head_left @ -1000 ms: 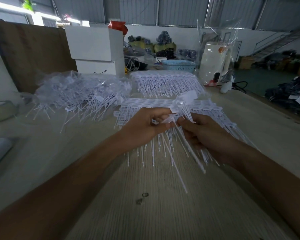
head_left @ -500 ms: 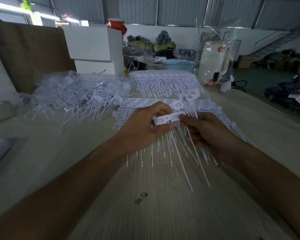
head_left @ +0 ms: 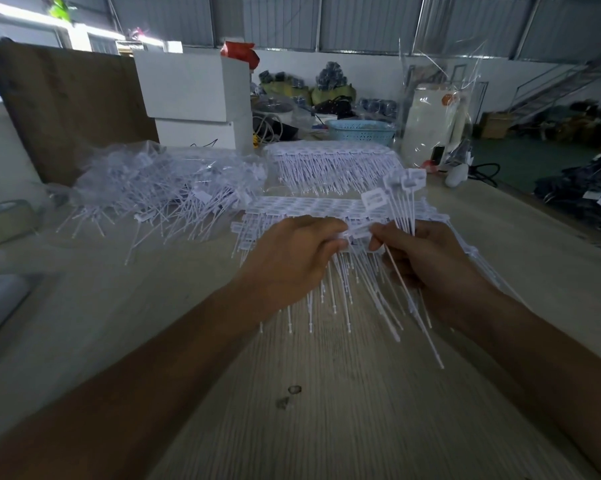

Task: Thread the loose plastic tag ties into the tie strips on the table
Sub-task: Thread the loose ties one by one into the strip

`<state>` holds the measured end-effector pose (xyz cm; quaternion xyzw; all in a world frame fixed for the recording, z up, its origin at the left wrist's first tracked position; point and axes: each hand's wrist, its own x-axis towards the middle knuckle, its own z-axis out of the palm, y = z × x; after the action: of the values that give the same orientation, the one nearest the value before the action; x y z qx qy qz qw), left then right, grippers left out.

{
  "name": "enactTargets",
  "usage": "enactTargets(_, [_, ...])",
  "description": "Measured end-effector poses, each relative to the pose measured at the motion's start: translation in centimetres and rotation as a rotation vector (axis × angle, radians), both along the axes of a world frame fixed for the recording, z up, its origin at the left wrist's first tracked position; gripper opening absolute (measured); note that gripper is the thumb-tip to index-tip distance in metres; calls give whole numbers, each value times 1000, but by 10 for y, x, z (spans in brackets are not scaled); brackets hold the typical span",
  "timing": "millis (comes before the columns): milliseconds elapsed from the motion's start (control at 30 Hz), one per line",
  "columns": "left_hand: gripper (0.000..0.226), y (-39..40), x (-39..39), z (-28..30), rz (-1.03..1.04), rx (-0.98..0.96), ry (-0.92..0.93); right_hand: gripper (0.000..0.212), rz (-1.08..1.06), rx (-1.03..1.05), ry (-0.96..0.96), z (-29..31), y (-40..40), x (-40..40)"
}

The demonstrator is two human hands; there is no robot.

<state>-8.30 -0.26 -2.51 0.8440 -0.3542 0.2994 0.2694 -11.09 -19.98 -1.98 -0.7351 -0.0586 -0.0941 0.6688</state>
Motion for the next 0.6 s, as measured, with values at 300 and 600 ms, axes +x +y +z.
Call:
enactTargets(300, [19,-10,-1,-3,-173,-430,504,31,13,-4,-108,-2,2,-1])
enactTargets(600, [23,-11,-1,-4,-305,-745,774,31,-4,-36,-128,-1,8,-4])
